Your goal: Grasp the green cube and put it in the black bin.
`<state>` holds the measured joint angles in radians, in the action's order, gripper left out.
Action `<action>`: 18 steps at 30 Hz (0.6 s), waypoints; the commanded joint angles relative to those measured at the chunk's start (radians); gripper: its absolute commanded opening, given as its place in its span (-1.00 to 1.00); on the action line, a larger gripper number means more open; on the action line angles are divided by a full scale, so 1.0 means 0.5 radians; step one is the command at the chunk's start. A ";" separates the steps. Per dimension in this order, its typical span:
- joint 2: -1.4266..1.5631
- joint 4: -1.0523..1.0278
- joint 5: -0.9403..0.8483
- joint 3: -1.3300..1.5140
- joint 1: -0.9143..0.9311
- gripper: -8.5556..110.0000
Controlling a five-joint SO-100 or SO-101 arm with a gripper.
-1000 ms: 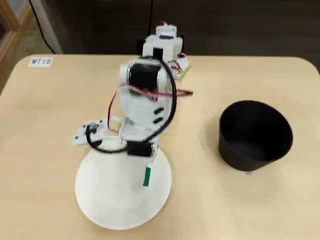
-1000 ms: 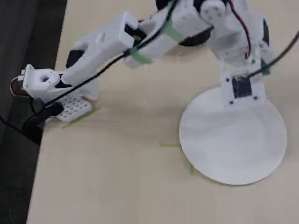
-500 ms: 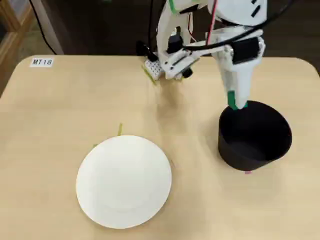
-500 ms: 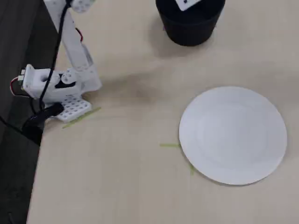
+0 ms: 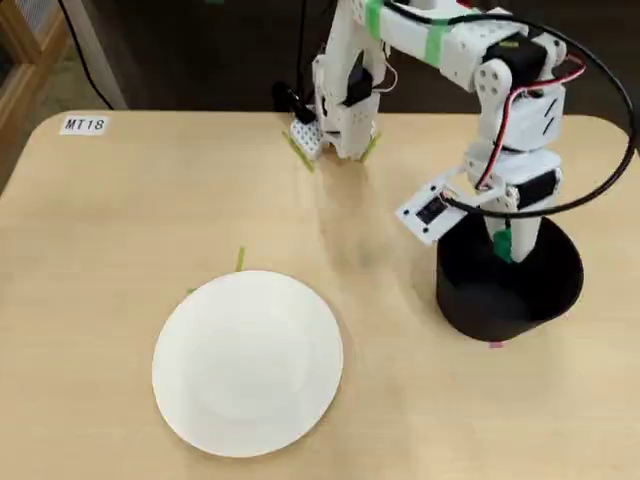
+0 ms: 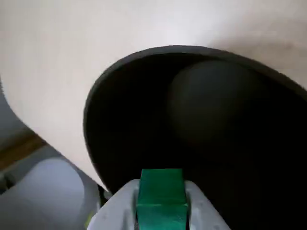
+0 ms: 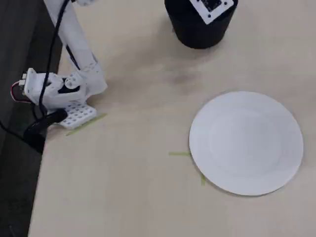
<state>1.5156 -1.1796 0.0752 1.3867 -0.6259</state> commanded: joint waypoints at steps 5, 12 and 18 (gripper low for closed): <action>0.058 0.083 -0.040 0.003 0.058 -0.86; 0.126 0.049 0.031 0.092 0.049 -0.58; 0.209 0.025 0.077 0.160 0.064 -0.56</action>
<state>1.5662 -1.1566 0.0874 1.4680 -0.6029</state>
